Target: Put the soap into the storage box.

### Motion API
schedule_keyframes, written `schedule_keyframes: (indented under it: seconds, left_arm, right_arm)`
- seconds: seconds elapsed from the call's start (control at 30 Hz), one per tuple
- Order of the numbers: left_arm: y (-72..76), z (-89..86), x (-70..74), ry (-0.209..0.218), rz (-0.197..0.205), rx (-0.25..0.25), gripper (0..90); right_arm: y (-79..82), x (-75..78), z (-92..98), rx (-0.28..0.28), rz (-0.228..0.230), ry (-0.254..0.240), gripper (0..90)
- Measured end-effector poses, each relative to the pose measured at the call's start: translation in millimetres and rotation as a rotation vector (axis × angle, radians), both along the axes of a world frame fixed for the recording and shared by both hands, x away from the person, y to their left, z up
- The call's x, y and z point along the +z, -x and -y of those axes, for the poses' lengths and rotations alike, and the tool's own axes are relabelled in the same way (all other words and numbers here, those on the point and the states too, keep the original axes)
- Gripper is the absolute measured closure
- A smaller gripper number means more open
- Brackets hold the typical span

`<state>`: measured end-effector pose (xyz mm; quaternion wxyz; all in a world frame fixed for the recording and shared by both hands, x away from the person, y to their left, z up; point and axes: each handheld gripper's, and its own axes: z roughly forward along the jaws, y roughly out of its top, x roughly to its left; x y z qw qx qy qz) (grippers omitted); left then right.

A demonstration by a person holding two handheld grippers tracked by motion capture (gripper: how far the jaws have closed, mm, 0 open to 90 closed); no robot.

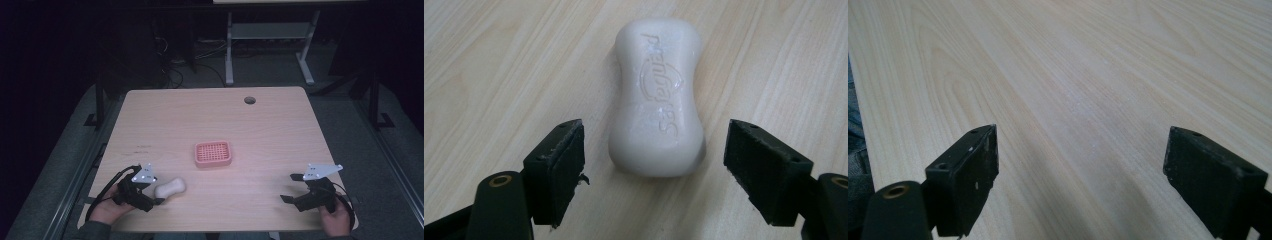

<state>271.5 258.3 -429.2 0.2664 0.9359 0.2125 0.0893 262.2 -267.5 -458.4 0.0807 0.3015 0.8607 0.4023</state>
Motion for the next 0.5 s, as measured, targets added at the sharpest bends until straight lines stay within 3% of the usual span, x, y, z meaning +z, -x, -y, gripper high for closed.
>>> schedule_keyframes:
  seconds: [0.5]
  left_arm:
    - [-6.7, 8.6, -2.0, -0.011, -0.010, -0.013, 24.3]
  right_arm:
    - [-0.5, 0.1, -2.4, 0.003, -0.002, 0.002, 14.2]
